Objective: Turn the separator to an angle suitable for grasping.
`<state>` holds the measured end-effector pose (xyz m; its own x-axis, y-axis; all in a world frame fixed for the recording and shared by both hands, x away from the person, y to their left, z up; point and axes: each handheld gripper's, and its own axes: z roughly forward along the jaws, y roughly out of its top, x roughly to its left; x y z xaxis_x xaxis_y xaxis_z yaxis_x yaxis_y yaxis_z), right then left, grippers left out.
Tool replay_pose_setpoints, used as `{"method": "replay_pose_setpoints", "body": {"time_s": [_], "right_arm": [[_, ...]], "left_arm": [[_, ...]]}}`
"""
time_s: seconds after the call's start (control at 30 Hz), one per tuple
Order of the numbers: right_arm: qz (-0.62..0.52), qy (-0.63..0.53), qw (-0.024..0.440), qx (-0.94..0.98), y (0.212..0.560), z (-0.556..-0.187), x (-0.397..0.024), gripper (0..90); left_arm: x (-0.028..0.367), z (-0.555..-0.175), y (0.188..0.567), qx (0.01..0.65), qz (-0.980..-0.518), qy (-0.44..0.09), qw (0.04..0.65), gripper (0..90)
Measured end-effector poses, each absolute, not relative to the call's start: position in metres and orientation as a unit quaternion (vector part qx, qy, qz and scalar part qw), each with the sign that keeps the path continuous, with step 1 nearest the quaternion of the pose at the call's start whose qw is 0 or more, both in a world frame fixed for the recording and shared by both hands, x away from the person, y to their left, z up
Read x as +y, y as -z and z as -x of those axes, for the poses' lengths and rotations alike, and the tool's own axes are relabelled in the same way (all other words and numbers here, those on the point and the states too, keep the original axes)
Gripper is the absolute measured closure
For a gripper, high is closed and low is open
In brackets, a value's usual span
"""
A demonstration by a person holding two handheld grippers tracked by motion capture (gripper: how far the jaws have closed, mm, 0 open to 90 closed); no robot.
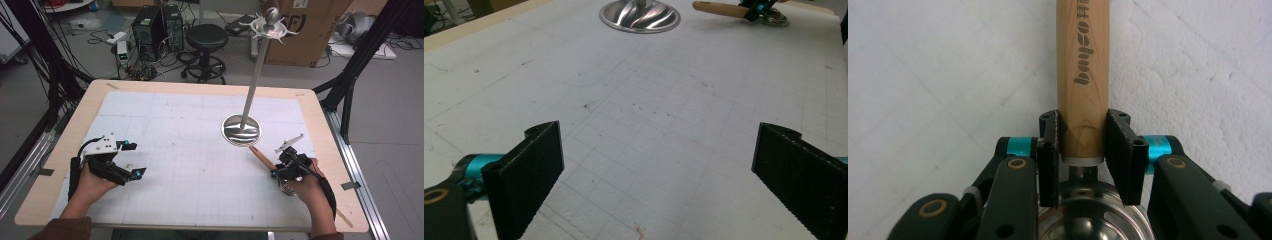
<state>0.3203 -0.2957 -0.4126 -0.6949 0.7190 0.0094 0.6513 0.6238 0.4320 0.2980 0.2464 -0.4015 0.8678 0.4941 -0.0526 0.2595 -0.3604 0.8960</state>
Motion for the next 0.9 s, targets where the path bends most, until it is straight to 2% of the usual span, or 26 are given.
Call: {"method": "replay_pose_setpoints", "body": {"time_s": [0.9], "right_arm": [[-0.295,-0.450,0.084,0.839,0.377,-0.304,-0.284,68.7]], "left_arm": [[0.248,-0.297,0.400,0.232,-0.812,-0.113,0.524,7.0]]}}
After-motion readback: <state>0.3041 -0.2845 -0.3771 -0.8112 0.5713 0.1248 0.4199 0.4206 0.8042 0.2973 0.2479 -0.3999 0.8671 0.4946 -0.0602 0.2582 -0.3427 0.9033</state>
